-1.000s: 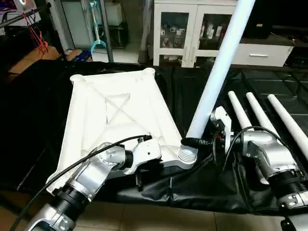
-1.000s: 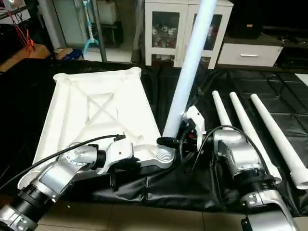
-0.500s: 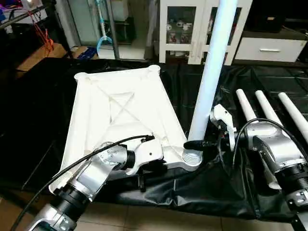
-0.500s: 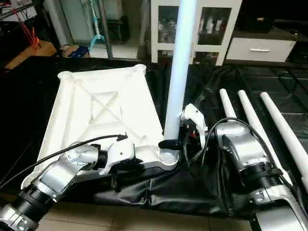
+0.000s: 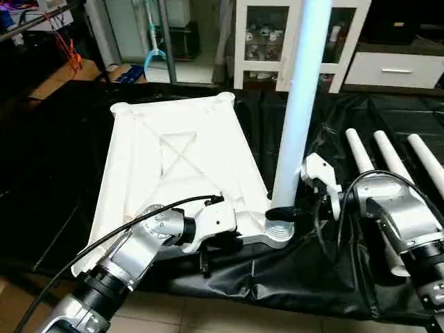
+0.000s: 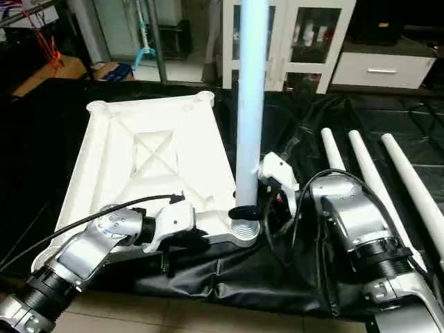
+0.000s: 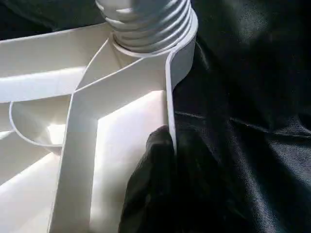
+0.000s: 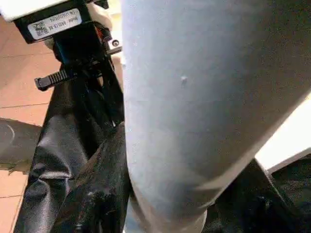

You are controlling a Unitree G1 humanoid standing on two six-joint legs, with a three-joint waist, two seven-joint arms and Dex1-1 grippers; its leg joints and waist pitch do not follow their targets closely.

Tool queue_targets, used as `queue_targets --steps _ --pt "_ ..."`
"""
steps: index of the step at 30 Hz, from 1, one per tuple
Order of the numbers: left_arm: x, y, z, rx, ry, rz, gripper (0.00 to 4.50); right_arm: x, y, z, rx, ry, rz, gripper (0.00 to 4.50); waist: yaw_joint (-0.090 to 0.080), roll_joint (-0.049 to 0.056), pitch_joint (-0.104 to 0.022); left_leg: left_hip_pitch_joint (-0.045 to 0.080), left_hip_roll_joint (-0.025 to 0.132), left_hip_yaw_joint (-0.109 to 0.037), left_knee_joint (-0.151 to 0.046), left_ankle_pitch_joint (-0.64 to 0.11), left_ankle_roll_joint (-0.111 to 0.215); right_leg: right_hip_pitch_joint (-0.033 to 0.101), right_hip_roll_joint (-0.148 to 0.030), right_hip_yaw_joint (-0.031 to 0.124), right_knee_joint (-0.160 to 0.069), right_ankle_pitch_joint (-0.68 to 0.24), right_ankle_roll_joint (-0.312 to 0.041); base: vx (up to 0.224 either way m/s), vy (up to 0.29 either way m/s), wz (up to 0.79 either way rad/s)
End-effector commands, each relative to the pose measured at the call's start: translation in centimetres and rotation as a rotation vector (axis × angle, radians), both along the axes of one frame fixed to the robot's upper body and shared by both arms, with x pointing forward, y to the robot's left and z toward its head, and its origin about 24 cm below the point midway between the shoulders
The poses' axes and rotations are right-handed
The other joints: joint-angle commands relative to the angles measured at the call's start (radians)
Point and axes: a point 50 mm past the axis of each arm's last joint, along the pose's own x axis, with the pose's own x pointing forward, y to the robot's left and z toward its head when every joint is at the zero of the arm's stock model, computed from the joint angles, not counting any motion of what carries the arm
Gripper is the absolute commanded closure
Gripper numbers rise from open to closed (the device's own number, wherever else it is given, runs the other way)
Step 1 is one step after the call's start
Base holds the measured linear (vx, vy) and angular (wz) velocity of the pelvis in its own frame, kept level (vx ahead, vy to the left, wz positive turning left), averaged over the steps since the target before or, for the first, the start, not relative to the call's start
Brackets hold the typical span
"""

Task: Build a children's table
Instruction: Insert table leg to table base

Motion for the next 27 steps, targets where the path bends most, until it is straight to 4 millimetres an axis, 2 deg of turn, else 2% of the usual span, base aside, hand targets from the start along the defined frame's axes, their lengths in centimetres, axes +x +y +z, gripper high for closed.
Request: queue_targets --steps 1,5,8,14,27 --pt "0.1 0.6 -0.7 0.056 0.002 0.03 4.5 -1.8 1.0 -3.8 -0.162 0.095 0.076 2.64 -0.002 -0.006 -0.012 0.004 0.047 -0.012 -0.081 -0.33 0.014 0.009 -0.04 0.025 -0.066 -0.23 -0.225 0.0 0.0 0.0" --pt "0.2 0.6 -0.6 0.056 0.0 0.03 4.5 -1.8 1.5 -3.2 -0.138 0.037 0.096 2.64 -0.001 -0.005 -0.013 0.003 0.046 -0.01 -0.078 -0.292 0.026 0.013 -0.039 0.024 -0.062 -0.181 -0.235 0.0 0.0 0.0" --pt "0.2 0.6 -0.7 0.057 0.0 0.03 4.5 -2.0 2.1 -2.6 -0.105 0.017 0.116 2.64 -0.001 -0.004 -0.013 0.003 0.047 -0.01 -0.077 -0.289 0.027 0.014 -0.038 0.023 -0.061 -0.183 -0.236 0.0 0.0 0.0" --pt "0.2 0.6 -0.7 0.057 0.0 0.029 4.5 -2.2 2.6 -1.8 -0.066 -0.002 0.149 2.64 0.001 -0.002 -0.018 0.003 0.046 -0.008 -0.07 -0.226 0.048 0.02 -0.037 0.021 -0.052 -0.097 -0.255 0.0 0.0 0.0" --pt "0.2 0.6 -0.7 0.057 -0.005 0.031 4.5 -1.9 2.4 -1.6 -0.068 -0.127 0.134 2.64 0.003 -0.003 -0.019 0.005 0.046 -0.003 -0.064 -0.196 0.064 0.021 -0.038 0.021 -0.048 -0.094 -0.265 0.0 0.0 0.0"
